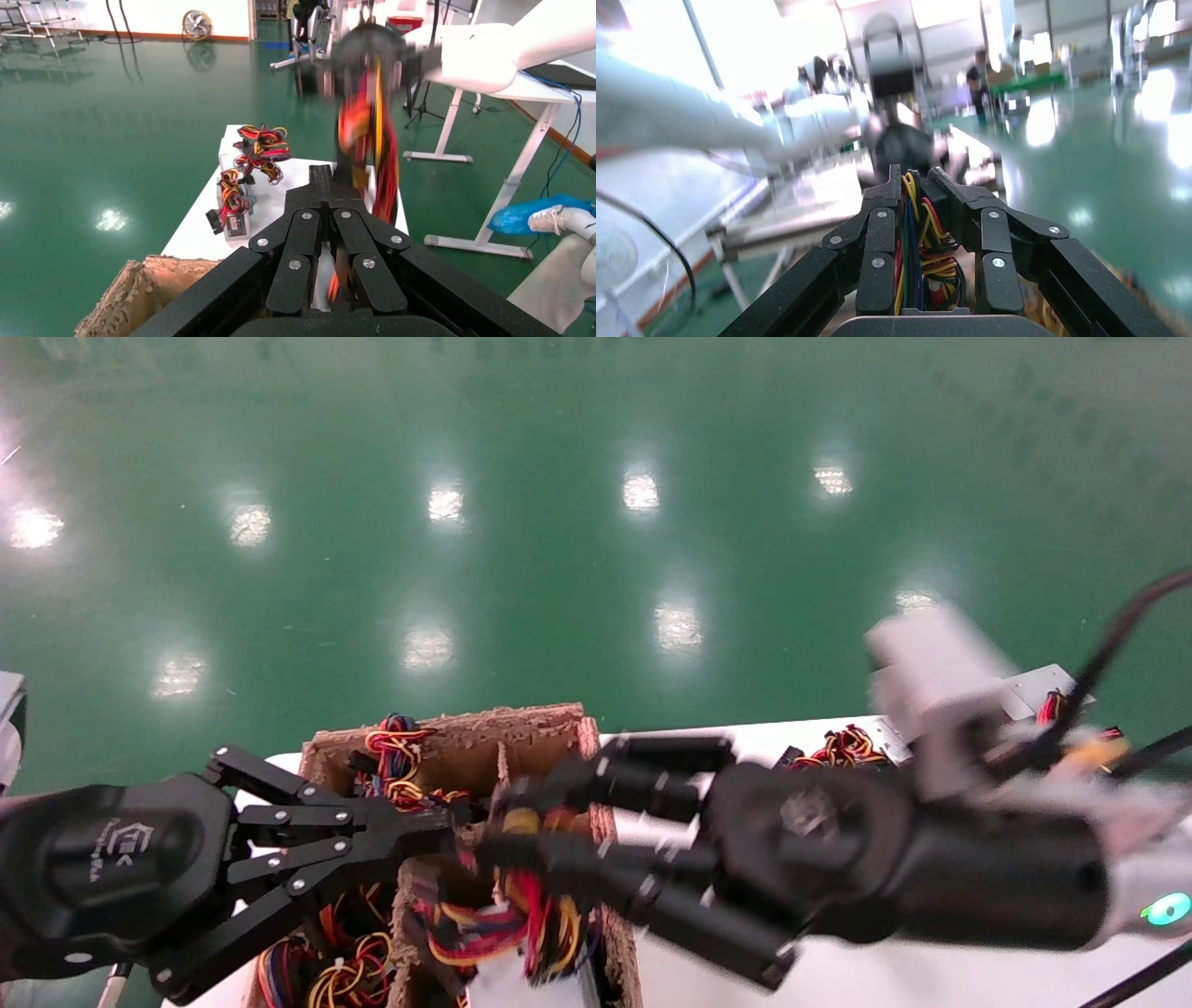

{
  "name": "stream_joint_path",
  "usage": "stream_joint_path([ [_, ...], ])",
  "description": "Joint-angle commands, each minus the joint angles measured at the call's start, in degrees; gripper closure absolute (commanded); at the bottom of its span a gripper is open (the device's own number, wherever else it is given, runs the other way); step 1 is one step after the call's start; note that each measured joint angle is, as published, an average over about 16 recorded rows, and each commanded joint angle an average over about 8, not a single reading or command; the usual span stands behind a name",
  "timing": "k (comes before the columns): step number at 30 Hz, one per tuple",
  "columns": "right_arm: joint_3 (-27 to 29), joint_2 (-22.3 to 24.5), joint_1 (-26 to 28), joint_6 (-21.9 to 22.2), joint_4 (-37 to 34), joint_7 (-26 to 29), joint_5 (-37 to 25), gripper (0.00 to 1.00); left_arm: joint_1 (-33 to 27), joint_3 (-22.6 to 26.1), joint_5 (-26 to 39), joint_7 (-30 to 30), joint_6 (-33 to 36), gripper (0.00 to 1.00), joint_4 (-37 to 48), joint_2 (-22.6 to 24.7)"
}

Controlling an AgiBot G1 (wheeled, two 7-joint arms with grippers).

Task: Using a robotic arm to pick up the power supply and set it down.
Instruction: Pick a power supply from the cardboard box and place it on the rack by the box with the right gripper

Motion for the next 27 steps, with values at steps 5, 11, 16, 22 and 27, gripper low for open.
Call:
stream_joint_path([
  [5,0.8,0.4,1.4,-0.5,-2.5,1.7,10.1,1.0,0.0,0.0,0.0,0.0,0.0,1.0,0.0,0.0],
  [11,2.2,1.3,2.0,-0.5,-6.9,2.4,18.8,1.0,0.0,0.0,0.0,0.0,0.0,1.0,0.0,0.0],
  [16,4.1,3.9,2.2,0.2,-12.1,0.9,22.7,1.0,0.0,0.0,0.0,0.0,0.0,1.0,0.0,0.0],
  [22,6.5,9.0,2.1,2.8,-20.0,-0.8,24.4,1.0,0.0,0.0,0.0,0.0,0.0,1.0,0.0,0.0],
  [27,8.5,13.4,1.1,6.3,-24.1,-2.9,25.1,1.0,0.0,0.0,0.0,0.0,0.0,1.0,0.0,0.0],
])
